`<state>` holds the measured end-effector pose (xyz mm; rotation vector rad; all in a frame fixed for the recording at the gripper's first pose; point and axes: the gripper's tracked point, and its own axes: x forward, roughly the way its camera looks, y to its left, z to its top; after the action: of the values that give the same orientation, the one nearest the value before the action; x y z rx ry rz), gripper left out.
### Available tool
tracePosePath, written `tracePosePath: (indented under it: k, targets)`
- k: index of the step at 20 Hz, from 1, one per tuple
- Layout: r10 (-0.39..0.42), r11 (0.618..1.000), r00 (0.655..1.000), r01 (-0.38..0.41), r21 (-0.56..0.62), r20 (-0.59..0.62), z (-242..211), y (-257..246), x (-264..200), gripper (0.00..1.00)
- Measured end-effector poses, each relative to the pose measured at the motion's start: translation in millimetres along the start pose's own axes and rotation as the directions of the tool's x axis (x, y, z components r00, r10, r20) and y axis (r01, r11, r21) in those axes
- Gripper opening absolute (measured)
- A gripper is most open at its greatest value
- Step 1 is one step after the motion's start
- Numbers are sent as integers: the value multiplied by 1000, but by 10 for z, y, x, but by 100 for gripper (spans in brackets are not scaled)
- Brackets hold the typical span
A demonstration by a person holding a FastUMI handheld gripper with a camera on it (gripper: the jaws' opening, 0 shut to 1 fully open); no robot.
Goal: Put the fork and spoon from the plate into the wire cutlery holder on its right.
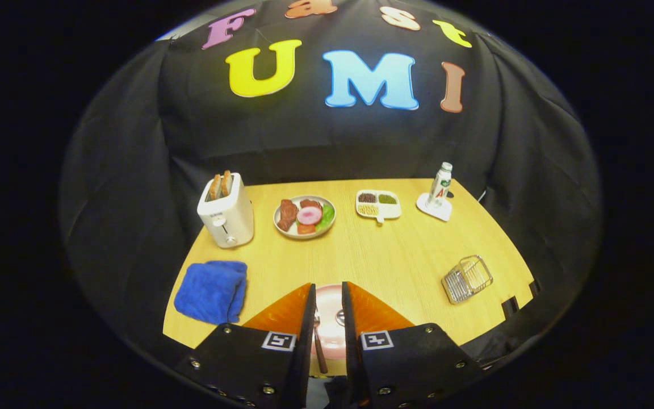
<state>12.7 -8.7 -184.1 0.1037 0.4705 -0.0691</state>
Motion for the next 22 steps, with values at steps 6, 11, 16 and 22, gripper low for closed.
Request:
tracePosePath:
  k: [6,11,16,22]
  targets:
    - [-89,996,965,81,-42,-247,-603,-206,147,27]
    - [-154,984,884,98,-146,-442,-1096,-325,234,27]
    - [-189,975,806,83,-208,-562,-1450,-371,313,33]
    - [-190,969,740,34,-246,-645,-1731,-371,433,33]
